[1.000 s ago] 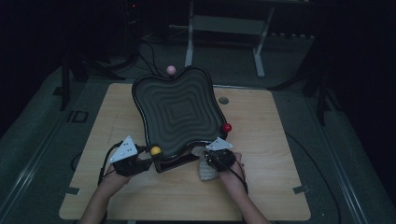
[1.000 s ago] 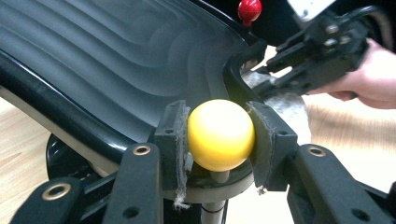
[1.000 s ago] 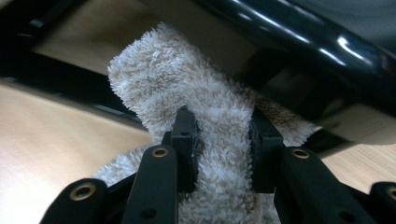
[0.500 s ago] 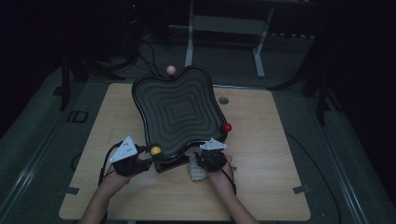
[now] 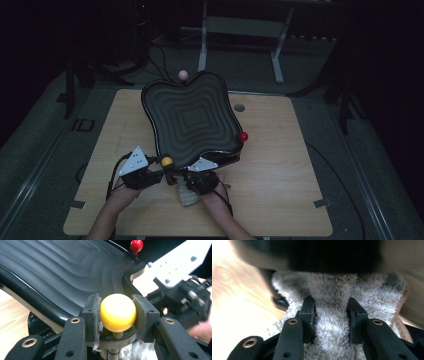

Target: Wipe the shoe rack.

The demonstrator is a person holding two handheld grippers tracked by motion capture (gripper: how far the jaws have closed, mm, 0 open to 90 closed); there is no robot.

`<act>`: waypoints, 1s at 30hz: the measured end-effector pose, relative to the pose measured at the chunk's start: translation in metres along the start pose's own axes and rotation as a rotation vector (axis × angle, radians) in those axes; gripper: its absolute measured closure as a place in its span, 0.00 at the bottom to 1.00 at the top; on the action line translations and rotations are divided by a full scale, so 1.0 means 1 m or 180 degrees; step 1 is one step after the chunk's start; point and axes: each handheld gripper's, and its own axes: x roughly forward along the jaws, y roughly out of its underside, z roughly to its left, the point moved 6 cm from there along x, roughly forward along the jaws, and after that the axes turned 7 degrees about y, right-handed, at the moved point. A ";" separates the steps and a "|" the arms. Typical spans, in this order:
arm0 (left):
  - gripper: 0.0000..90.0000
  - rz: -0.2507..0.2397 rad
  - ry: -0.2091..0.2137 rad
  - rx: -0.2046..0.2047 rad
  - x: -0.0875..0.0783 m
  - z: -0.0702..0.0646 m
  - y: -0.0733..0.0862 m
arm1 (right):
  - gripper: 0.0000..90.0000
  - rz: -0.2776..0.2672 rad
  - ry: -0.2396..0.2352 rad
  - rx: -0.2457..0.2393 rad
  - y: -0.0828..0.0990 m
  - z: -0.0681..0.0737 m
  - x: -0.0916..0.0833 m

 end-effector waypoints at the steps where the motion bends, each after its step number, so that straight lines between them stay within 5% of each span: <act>1: 0.65 0.0002 -0.0002 -0.0003 0.000 0.000 0.000 | 0.71 -0.0008 -0.0010 -0.0019 -0.001 0.005 0.001; 5: 0.65 -0.0006 -0.0002 0.0006 0.000 0.000 0.000 | 0.70 -0.0040 0.0031 -0.0116 -0.001 0.014 0.001; 10: 0.65 0.0029 -0.0048 0.0065 0.000 -0.001 0.000 | 0.71 -0.0030 0.0095 -0.0204 0.002 0.002 -0.001; 17: 0.65 0.0047 -0.0062 0.0121 0.000 -0.001 0.000 | 0.71 -0.0013 0.0360 -0.0105 0.013 -0.039 -0.010; 24: 0.65 0.0004 -0.0024 0.0046 0.000 0.000 0.000 | 0.71 0.0033 0.0793 0.0118 0.029 -0.098 -0.023; 30: 0.65 -0.0009 -0.0018 0.0043 0.000 -0.001 0.000 | 0.71 0.0042 0.0833 0.0195 0.032 -0.108 -0.024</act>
